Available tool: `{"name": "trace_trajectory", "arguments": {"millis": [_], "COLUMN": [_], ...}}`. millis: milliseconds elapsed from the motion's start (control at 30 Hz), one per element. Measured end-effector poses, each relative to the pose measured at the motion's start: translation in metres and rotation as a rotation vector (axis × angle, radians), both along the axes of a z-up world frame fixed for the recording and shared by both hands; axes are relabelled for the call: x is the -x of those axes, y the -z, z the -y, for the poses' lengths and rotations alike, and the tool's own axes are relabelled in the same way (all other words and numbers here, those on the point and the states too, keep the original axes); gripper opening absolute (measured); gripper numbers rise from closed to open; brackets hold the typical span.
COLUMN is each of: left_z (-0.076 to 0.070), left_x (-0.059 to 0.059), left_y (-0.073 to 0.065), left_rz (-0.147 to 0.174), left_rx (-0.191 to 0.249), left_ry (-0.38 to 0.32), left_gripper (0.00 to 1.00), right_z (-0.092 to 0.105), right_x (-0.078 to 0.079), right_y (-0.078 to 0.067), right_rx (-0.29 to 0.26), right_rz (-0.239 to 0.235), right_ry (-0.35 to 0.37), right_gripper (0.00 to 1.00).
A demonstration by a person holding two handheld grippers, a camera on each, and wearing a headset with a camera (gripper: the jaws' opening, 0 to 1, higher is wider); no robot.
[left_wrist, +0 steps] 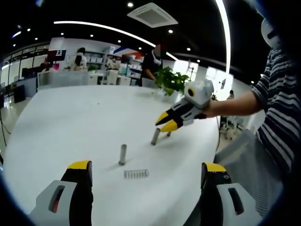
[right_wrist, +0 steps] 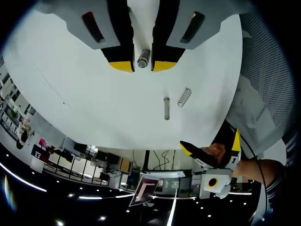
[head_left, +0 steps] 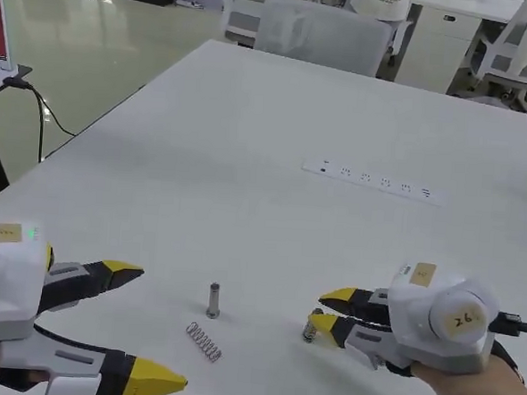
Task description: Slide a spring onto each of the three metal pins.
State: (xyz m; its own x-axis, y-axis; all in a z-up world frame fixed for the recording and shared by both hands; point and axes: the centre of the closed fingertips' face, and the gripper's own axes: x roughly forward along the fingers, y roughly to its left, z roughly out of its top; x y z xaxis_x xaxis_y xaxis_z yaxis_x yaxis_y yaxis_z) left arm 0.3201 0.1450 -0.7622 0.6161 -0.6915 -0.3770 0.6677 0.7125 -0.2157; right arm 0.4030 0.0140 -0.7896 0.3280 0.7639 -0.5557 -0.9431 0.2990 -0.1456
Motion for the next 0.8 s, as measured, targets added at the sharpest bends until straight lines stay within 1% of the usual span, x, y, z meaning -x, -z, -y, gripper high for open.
{"name": "trace_trajectory", "arguments": {"millis": [167,267,300,400,467,533,567,700,800], "left_z": [-0.001,0.0,0.0,0.0,0.0,0.0,-0.001,-0.002,-0.003], "left_x": [0.0,-0.001,-0.001,-0.001,-0.001,0.0,0.0,0.001,0.001], "left_y": [0.0,0.0,0.0,0.0,0.0,0.001,0.001,0.0,0.0], "left_rz": [0.001,0.001,0.0,0.0,0.0,-0.001,-0.001,0.0,0.0], "left_rx": [0.001,0.004,0.004,0.004,0.005,0.003,0.004,0.003,0.005], "left_ry": [-0.002,-0.001,0.0,0.001,-0.001,0.002,0.001,-0.001,-0.007], "left_gripper": [0.93,0.93,0.93,0.93,0.93,0.92,0.92,0.92,0.92], "right_z": [-0.001,-0.002,-0.003,-0.007,-0.01,-0.013,-0.014,-0.015,-0.016], "right_x": [0.008,0.014,0.017,0.024,0.03,0.036,0.038,0.052,0.058], "right_y": [-0.013,-0.017,-0.019,-0.02,-0.018,-0.013,-0.011,0.003,0.011], "right_rx": [-0.064,-0.08,-0.098,-0.125,-0.131,-0.135,-0.135,-0.116,-0.103], "right_rz": [-0.023,-0.023,-0.032,-0.056,-0.062,-0.082,-0.085,-0.124,-0.136], "right_ry": [0.019,0.021,0.026,0.027,0.023,0.024,0.019,0.003,0.001], "right_gripper": [0.12,0.11,0.11,0.11,0.12,0.11,0.12,0.12,0.12]}}
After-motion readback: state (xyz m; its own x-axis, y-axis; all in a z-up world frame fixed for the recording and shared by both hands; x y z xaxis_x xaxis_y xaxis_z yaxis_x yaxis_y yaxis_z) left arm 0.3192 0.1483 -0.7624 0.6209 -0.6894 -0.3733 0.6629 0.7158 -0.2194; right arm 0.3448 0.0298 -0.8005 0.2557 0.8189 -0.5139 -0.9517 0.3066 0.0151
